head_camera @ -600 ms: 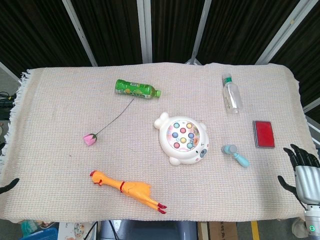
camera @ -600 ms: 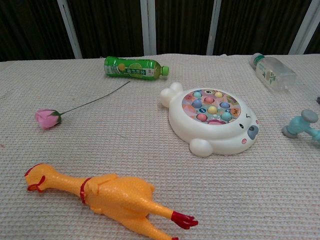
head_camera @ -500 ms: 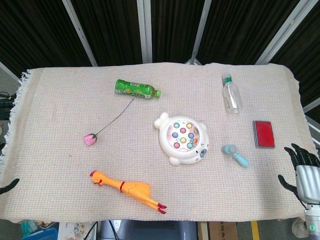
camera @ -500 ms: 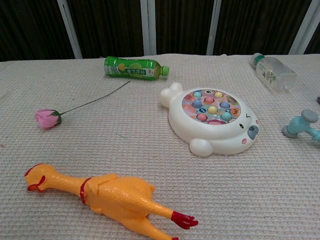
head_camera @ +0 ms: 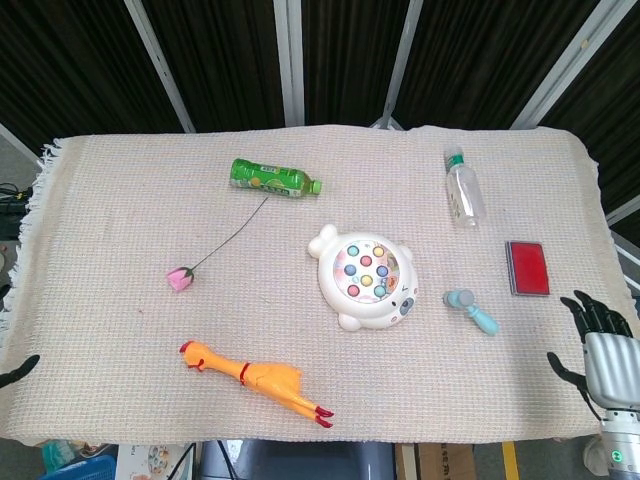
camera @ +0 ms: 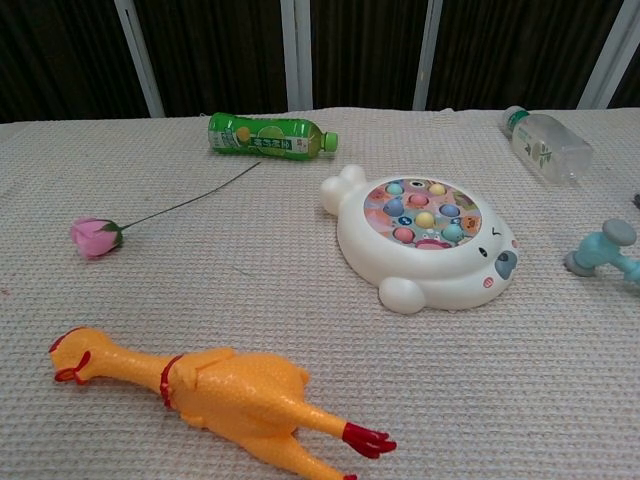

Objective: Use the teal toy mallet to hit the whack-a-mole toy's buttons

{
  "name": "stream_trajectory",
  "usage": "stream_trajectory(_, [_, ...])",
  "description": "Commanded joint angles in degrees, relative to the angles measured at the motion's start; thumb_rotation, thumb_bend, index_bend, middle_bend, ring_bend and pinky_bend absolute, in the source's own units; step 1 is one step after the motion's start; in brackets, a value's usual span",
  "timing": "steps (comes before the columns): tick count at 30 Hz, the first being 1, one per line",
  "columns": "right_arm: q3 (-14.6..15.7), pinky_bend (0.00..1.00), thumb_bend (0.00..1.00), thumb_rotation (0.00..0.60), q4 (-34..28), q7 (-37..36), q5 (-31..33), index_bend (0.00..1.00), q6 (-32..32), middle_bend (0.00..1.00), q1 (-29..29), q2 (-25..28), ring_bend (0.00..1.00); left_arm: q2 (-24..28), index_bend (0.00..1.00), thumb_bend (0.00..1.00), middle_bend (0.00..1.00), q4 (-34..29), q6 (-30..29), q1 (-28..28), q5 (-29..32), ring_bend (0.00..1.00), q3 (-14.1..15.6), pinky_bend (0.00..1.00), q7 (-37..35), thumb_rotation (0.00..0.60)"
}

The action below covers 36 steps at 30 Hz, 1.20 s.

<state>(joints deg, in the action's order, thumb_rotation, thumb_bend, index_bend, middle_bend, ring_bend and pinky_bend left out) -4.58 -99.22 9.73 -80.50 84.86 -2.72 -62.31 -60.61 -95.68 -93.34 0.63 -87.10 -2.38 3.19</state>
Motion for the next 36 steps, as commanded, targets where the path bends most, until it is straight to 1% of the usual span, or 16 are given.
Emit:
stream_trajectory(1, [0.06,0.2,0.26,0.6,-0.03,0.11,-0.03,0.22,-0.16,0.15,-0.05,-0.13,0.15,0.1,0.11,0.0,0.05,-0.26,0.24,0.0,0.23,0.0,0.0,0.0,0.09,0.6])
stream_trajectory(6, [0.01,0.2,0.26,0.6,0.35,-0.88,0.34,0.32,-0.72,0.15,-0.2,-0.57,0.15,-0.28,0.11,0.0,0.05,-0.62,-0.48,0.35,-0.51,0.0,0.23,0.0,0.7,0.6])
stream_trajectory(10, [-0.62,0.2,0.26,0.6,1.0,-3.06,2.06,0.35,-1.75,0.15,-0.5,-2.31,0.18,-0.11,0.11,0.0,0.05,-1.28,0.56,0.24,0.3,0.0,0.33,0.0,1.36,0.6])
stream_trajectory(12, [-0.88,0.2,0.26,0.6,0.79,-3.36,3.6,0.35,-3.84,0.15,-1.27,-2.63,0.19,0.06,0.11,0.0,0.05,-1.48,0.63,0.28,0.88,0.0,0.09,0.0,1.49,0.6])
stream_trajectory(13, [-1.23,0.2,0.26,0.6,0.08,-2.61,5.43,0.35,-5.75,0.16,-2.03,-2.42,0.19,0.07,0.11,0.0,0.05,-1.53,0.49,0.34,1.1,0.0,-0.07,0.0,1.59,0.6])
stream_trajectory(17, [-3.04,0.2,0.26,0.6,-5.45,5.28,14.53,0.35,-13.44,0.16,-6.09,-0.07,0.19,0.01,0.11,0.0,0.05,-1.57,0.13,0.5,1.03,0.0,-0.16,0.0,1.76,0.6])
stream_trajectory(19, [-4.0,0.2,0.26,0.6,-8.42,8.96,19.69,0.35,-16.3,0.16,-8.11,0.59,0.19,-0.05,0.11,0.0,0.05,-1.55,0.1,0.5,1.03,0.0,-0.22,0.0,1.74,0.6])
stream_trajectory(21, [-5.08,0.2,0.26,0.6,-10.87,13.22,25.0,0.35,-17.32,0.16,-10.07,0.49,0.19,-0.16,0.11,0.0,0.05,-1.52,0.2,0.49,1.15,0.0,-0.25,0.0,1.96,0.6])
stream_trajectory(23, [-6.51,0.19,0.26,0.6,-13.27,19.18,31.77,0.35,-15.87,0.16,-12.52,-1.22,0.19,-0.28,0.11,0.0,0.05,-1.56,0.47,0.39,1.22,0.0,-0.24,0.0,2.34,0.6])
stream_trajectory(25, [-7.52,0.18,0.26,0.6,-14.41,22.65,36.31,0.33,-13.91,0.16,-14.17,-3.3,0.18,-0.36,0.11,0.0,0.05,-1.58,0.69,0.3,1.27,0.0,-0.24,0.0,2.57,0.6])
stream_trajectory(29, [-9.34,0.17,0.26,0.6,-15.47,27.2,44.72,0.32,-11.21,0.16,-17.31,-6.82,0.17,-0.39,0.11,0.0,0.05,-1.62,1.09,0.14,1.47,0.0,-0.31,0.0,2.74,0.6])
stream_trajectory(33, [-10.35,0.17,0.26,0.6,-15.32,29.8,48.46,0.32,-7.87,0.16,-19.54,-10.25,0.17,-0.54,0.11,0.0,0.05,-1.62,1.26,0.07,1.84,0.0,-0.5,0.0,3.0,0.6])
stream_trajectory(36, [-11.1,0.17,0.26,0.6,-14.4,30.92,49.96,0.32,-5.75,0.16,-20.98,-12.83,0.17,-0.66,0.11,0.0,0.05,-1.67,1.66,-0.12,1.85,0.0,-0.47,0.0,3.26,0.6])
